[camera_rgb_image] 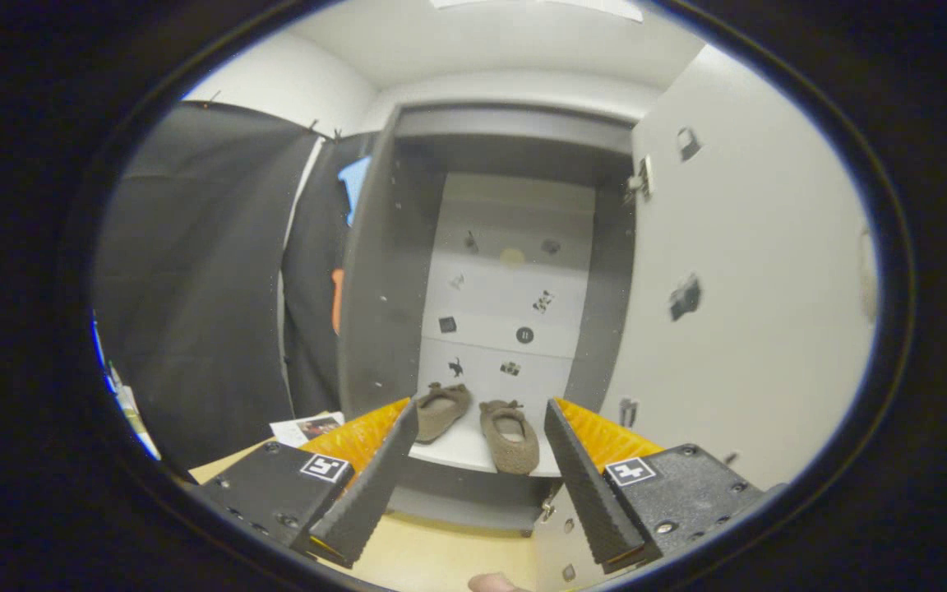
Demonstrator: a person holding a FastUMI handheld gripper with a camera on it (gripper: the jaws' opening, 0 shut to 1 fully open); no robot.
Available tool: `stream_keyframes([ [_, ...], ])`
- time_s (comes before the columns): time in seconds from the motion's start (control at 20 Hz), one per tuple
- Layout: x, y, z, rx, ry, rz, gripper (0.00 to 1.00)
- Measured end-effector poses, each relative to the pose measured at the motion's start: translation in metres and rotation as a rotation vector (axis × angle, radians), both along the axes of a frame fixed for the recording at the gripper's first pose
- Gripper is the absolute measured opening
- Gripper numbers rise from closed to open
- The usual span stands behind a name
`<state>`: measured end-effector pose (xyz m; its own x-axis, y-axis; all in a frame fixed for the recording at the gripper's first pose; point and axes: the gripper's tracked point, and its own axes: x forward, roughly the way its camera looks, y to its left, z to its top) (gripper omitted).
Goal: Open the shoe cabinet door, grab the shoes and put them into the shoe cabinet, then close the shoe cabinet door.
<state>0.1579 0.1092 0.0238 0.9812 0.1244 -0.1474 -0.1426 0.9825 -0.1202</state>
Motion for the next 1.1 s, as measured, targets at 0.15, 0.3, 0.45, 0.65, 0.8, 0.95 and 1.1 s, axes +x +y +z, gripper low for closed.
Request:
stream_keyframes([
  [0.15, -0.062, -0.014, 0.027, 0.015, -0.098, -0.008, 0.99],
  [0.3, -0.117, -0.028, 0.039, 0.062, -0.157, -0.007, 0.99],
  [0.45, -0.157, -0.045, 0.026, 0.081, -0.161, 0.03, 1.0],
  [0.65, -0.192, -0.102, 0.014, 0.076, -0.21, -0.039, 1.0],
  [0.8, -0.208, -0.154, 0.014, 0.012, -0.241, -0.17, 1.0],
  [0.95, -0.219, -0.195, 0.015, 0.057, -0.231, -0.217, 1.0],
  [1.1, -0.222, -0.264, 0.02, 0.064, -0.266, -0.334, 1.0],
])
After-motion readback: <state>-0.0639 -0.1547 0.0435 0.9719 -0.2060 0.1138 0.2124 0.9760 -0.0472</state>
